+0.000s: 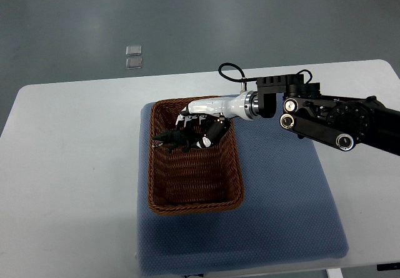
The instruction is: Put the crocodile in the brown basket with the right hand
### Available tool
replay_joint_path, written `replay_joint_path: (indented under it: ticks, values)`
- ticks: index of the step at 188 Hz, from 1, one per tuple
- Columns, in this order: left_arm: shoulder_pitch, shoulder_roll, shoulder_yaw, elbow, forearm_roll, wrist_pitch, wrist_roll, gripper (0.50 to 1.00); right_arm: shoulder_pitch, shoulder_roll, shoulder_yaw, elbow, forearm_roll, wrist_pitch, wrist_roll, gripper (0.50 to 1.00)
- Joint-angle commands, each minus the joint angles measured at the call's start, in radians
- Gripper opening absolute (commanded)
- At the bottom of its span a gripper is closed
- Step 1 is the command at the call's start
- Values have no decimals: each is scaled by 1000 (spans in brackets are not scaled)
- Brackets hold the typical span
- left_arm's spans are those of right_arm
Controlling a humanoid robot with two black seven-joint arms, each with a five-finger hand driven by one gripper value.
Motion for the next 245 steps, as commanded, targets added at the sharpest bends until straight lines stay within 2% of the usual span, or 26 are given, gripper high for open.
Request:
replay_joint_path:
  ticks: [1, 60, 62, 63, 64, 65, 69, 82, 93, 104, 111, 133, 144, 155, 212, 245]
  values:
    - [0, 0, 0, 0, -1, -1, 0, 1000, -11, 13, 0, -14, -2, -7, 1, 500]
    - [0, 0, 0, 1, -1, 0, 0, 1000, -36, 21, -2, -42, -3, -13, 3, 500]
    - [0, 0, 0, 1, 0, 0, 0, 1000, -37, 21, -2, -42, -3, -13, 3, 509]
    - [0, 0, 0, 1, 0, 0, 0, 1000, -39, 21, -2, -43, -2, -13, 3, 547]
    - [0, 0, 0, 1, 0, 0, 0, 1000, -39, 21, -2, -44, -2, -13, 3, 547]
    - [0, 0, 0, 1, 0, 0, 0, 1000, -40, 21, -2, -44, -3, -13, 3, 576]
    - [0, 0, 0, 1, 0, 0, 0, 1000, -43, 21, -2, -45, -3, -11, 3, 600]
    - [0, 0, 0, 1, 0, 0, 0, 1000, -53, 21, -2, -45, -3, -8, 3, 625]
    - [0, 0, 0, 1, 0, 0, 0, 1000, -57, 21, -3, -45, -3, -5, 3, 678]
    - [0, 0, 0, 1, 0, 0, 0, 1000, -59, 21, -3, -45, -3, -5, 3, 703]
    - [0, 0, 1, 1, -1, 0, 0, 1000, -59, 19, -3, -45, -3, -5, 3, 737]
    - [0, 0, 1, 1, 0, 0, 0, 1000, -59, 19, -2, -45, -3, -4, 3, 762]
    - [0, 0, 0, 1, 0, 0, 0, 1000, -59, 19, -2, -45, -3, -2, 4, 860]
    - [0, 0, 0, 1, -1, 0, 0, 1000, -60, 19, -2, -45, -3, -2, 4, 909]
    - [0, 0, 0, 3, -1, 0, 0, 1000, -43, -5, 49, -45, 37, 0, 4, 924]
    - [0, 0, -2, 1, -1, 0, 0, 1000, -57, -44, 231, -48, 204, 0, 3, 924]
